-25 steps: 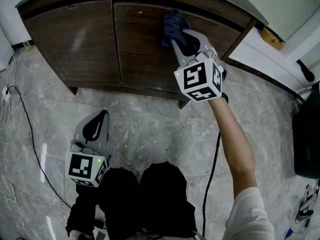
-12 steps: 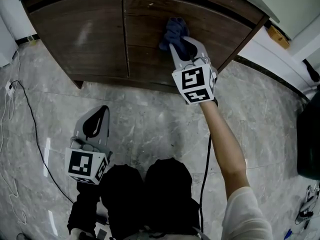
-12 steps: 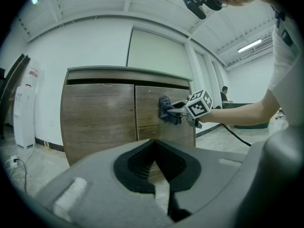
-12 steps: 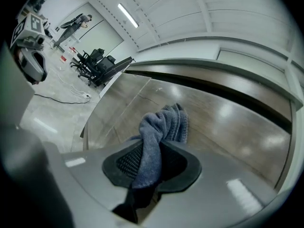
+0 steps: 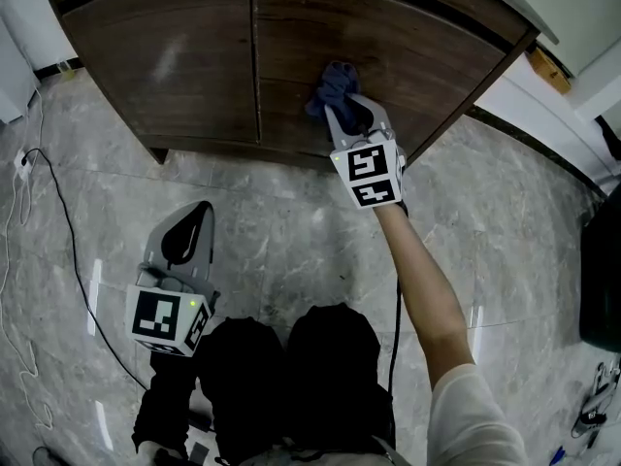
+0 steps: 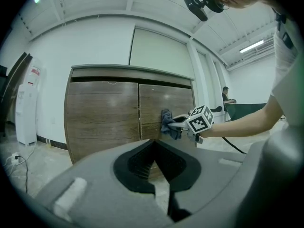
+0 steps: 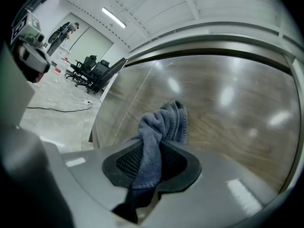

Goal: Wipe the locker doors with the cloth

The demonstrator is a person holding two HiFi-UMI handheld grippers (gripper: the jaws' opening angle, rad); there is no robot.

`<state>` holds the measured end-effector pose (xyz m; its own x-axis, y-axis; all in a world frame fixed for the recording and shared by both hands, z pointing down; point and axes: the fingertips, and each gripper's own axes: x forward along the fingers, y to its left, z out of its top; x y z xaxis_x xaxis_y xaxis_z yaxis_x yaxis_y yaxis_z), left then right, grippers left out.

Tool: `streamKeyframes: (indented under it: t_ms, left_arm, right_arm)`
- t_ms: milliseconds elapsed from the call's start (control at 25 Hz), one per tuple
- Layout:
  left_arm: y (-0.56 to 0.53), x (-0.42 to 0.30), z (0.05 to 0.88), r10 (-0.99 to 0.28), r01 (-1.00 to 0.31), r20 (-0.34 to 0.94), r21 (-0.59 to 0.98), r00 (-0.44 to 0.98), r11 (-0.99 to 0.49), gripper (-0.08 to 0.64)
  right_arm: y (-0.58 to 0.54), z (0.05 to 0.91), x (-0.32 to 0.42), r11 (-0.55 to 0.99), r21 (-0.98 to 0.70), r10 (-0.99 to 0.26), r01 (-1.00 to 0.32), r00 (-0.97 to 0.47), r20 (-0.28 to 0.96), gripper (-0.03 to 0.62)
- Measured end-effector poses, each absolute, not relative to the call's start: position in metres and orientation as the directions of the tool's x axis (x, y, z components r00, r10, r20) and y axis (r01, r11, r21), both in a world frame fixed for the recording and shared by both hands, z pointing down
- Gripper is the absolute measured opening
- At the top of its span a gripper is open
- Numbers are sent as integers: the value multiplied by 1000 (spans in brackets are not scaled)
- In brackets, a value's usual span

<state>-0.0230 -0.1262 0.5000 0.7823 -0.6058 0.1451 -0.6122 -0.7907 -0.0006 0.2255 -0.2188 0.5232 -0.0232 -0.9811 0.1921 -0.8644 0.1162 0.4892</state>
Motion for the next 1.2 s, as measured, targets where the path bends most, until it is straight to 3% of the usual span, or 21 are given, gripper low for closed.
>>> streamKeyframes:
  t_ms: [600,920,1200]
  left_arm:
    - [-134,-38,512,-618,-627,174,-5,767,-779,-1]
    - [-137,-46,515,-630,-639,184,-10,754,-769,-2]
    - [-136,-48,514,-634,-644,178,-3,752,-765,-2]
  right_arm:
    - [-228,627,207,172,406,-952,-898,-46,302,87]
    - [-234,693,195,255,351,-896,-901,-84,436,87]
    - [-235,690,191,282,348,-879,-894,-95,467,86]
